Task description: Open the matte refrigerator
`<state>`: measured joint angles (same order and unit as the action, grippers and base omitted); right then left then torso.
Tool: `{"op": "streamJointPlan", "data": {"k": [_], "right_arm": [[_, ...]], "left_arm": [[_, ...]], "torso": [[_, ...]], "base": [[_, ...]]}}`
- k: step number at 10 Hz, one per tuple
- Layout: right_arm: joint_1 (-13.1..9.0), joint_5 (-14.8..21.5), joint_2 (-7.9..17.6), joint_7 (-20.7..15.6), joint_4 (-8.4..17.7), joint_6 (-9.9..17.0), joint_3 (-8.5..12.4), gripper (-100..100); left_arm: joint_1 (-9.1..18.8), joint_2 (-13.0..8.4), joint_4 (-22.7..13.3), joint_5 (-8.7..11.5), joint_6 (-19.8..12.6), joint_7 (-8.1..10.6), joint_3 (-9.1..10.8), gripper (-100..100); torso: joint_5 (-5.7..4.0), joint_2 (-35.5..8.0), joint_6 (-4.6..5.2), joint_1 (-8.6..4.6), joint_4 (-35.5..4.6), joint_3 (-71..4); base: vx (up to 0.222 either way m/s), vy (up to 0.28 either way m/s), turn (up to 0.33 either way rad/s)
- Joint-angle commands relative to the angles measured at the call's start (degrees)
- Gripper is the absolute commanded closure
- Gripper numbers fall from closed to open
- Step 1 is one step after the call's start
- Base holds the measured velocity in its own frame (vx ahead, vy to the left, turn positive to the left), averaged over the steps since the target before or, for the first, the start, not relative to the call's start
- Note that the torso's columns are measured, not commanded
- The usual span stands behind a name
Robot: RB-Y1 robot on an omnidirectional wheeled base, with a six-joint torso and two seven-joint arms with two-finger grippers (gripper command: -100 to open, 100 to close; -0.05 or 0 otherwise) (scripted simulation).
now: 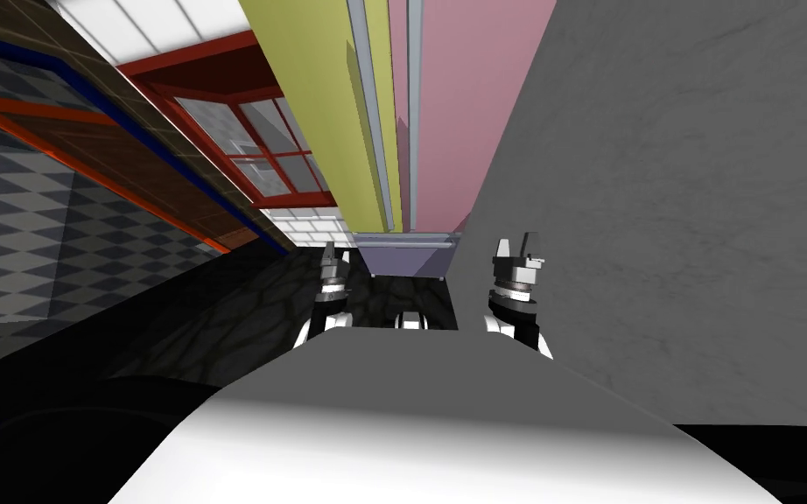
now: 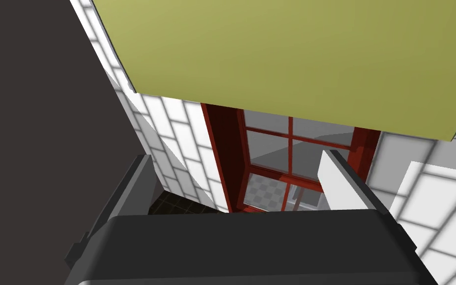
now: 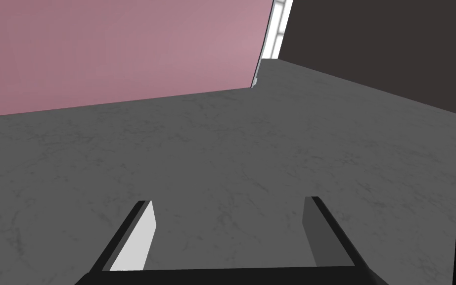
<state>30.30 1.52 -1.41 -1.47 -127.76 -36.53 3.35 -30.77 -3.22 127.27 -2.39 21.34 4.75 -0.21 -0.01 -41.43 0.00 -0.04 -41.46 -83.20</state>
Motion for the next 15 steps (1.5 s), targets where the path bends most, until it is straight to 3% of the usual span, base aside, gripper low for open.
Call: {"op": "streamJointPlan", "data": {"k": [1, 10, 15], "right_arm": [[0.0, 0.0, 0.0, 0.0, 0.0, 0.0, 0.0, 0], [0.0, 0.0, 0.0, 0.0, 0.0, 0.0, 0.0, 0], [0.0, 0.0, 0.0, 0.0, 0.0, 0.0, 0.0, 0]], "left_arm": [[1.0, -2.8, -1.6, -0.8, -1.8, -0.89, 0.33, -100], [6.1, -6.4, -10.9, -5.2, -9.9, -5.45, 1.9, -100], [8.8, -10.2, -15.9, -7.5, -14.3, -7.92, 2.76, -100]], "torso": [[-0.01, -0.5, 0.0, -0.01, -0.5, -1.2], [0.01, -0.9, 0.0, 0.05, -0.8, -1.4], [0.0, -0.9, -0.01, 0.05, -0.8, -1.3]], "base": [[0.115, -0.054, -0.031], [0.161, -0.071, -0.035], [0.165, -0.076, -0.032]]}}
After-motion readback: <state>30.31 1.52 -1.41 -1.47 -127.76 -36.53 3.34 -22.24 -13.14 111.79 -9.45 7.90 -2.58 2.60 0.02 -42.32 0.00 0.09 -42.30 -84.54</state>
